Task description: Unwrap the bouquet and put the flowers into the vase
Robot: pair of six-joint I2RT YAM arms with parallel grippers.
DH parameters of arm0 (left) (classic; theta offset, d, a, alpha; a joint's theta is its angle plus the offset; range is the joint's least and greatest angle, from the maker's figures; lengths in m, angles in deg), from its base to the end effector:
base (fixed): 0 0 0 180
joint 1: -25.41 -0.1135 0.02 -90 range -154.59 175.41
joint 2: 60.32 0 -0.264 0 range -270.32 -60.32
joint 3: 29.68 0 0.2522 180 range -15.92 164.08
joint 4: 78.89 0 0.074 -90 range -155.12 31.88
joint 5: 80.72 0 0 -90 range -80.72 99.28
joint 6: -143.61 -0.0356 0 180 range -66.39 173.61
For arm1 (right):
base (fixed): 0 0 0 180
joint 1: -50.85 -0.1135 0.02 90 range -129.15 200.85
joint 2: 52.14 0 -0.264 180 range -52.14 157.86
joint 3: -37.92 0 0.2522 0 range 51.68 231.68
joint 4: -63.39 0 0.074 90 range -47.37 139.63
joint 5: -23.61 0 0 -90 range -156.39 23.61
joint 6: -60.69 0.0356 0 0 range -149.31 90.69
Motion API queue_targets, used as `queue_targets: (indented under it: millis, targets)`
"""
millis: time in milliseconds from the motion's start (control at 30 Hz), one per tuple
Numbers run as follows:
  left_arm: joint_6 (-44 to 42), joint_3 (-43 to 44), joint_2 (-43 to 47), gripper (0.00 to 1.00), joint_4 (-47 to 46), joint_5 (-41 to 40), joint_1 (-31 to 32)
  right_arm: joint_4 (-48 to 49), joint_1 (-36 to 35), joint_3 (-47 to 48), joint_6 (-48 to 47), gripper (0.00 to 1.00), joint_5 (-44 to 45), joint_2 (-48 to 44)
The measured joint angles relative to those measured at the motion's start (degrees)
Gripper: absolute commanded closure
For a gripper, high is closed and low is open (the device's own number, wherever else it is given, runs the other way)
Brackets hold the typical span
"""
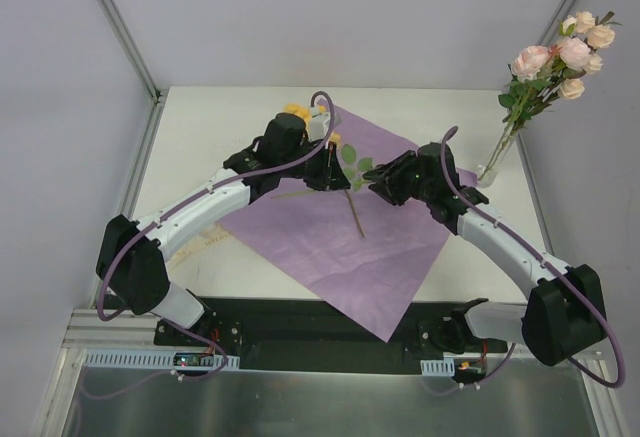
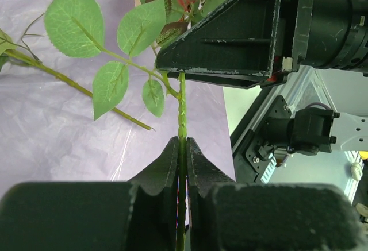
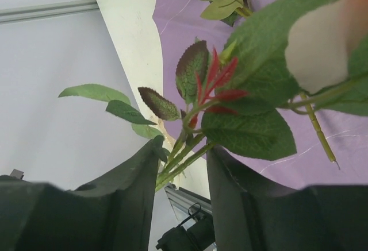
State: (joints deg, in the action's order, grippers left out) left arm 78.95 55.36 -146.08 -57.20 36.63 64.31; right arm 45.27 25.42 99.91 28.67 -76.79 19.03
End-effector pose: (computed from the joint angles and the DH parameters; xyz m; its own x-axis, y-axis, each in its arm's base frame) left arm 0.2624 -0.2327 0.3333 -0.6483 0.0347 -0.7606 0.6759 0.4861 -0.5540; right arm 0.2507 0.1263 0.2731 -0.7005 0.5903 -0.4010 0.0504 0.6014 0.7973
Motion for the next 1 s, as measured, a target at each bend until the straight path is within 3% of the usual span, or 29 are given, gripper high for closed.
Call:
queue_targets:
  millis: [100, 133, 200, 333, 433, 467, 600, 700, 1000]
  targets:
    - [0.61, -0.09, 0.00, 1.00, 0.00, 0.48, 0.02, 0.50, -0.02, 0.00, 0.74, 0.81, 0.24, 0.00]
    - [0.74, -0.15, 0.00, 1.00, 0.02, 0.59, 0.02, 0.90, -0.07, 0.02, 1.27, 0.92, 0.42, 0.00]
    - [0.90, -0.61, 0.00, 1.00, 0.07, 0.76, 0.04, 1.64, -0.04, 0.33, 2.38, 0.99, 0.76, -0.02]
    - [1.22, -0.96, -0.09, 1.00, -0.02, 1.20, 0.48, 2.32, 0.11, 1.92, 1.97, 0.99, 1.11, -0.02]
    - [1.22, -0.96, -0.07, 0.84, -0.96, 1.81, 0.42, 1.60, 0.48, 3.50, -0.63, 0.99, 0.94, -0.02]
    - [1.18, -0.96, -0.07, 0.71, -1.22, 2.08, 0.39, 1.42, 0.48, 3.98, -1.88, 0.99, 0.83, -0.02]
    - [0.96, -0.92, -0.04, 0.53, -1.29, 3.26, 0.37, 0.24, 0.92, 5.88, -9.70, 0.99, 0.92, -0.31]
    - [0.83, -0.92, 0.09, 0.45, -1.29, 3.72, 0.37, -1.11, 1.16, 7.80, -17.92, 0.99, 0.48, -0.76]
    - [0.83, 0.20, 0.44, 0.40, -1.27, 7.63, 0.37, -3.87, 0.79, 11.96, -37.11, 0.99, -3.87, -5.73]
